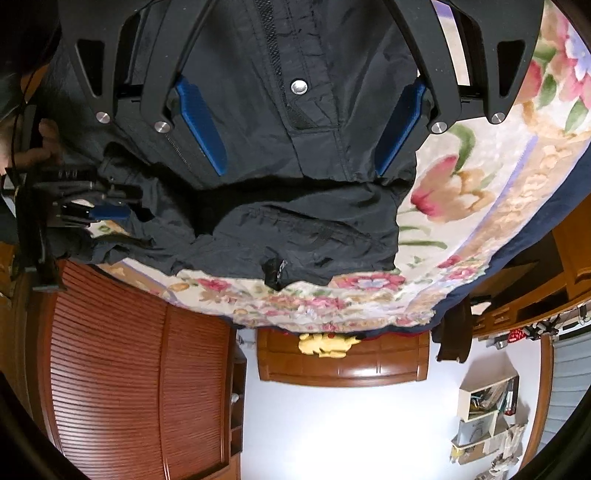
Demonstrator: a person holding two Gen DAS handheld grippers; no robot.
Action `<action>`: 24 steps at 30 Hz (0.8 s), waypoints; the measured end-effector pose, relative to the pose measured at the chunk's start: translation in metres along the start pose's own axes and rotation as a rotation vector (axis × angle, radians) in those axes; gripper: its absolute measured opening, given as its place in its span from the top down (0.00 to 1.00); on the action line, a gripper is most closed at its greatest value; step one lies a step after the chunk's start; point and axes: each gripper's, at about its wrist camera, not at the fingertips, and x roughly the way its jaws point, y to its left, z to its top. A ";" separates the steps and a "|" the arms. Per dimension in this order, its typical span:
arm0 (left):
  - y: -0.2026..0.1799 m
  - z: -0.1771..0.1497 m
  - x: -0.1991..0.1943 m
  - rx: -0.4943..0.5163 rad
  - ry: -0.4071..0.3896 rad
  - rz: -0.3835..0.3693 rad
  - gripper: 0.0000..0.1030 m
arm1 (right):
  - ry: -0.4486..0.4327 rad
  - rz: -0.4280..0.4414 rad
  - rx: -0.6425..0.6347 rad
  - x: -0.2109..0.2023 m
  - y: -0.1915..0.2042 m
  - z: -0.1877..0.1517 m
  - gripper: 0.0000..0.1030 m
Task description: Fold large clothes
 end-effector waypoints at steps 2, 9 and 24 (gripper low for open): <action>0.001 -0.001 0.002 -0.001 0.000 -0.004 0.19 | 0.036 -0.011 -0.035 0.007 0.004 -0.004 0.41; -0.005 -0.001 0.008 0.007 0.018 -0.019 0.19 | 0.128 -0.064 -0.100 0.023 -0.003 -0.017 0.82; -0.011 0.003 0.011 0.011 0.021 -0.035 0.19 | 0.073 -0.043 -0.028 -0.042 -0.066 -0.029 0.56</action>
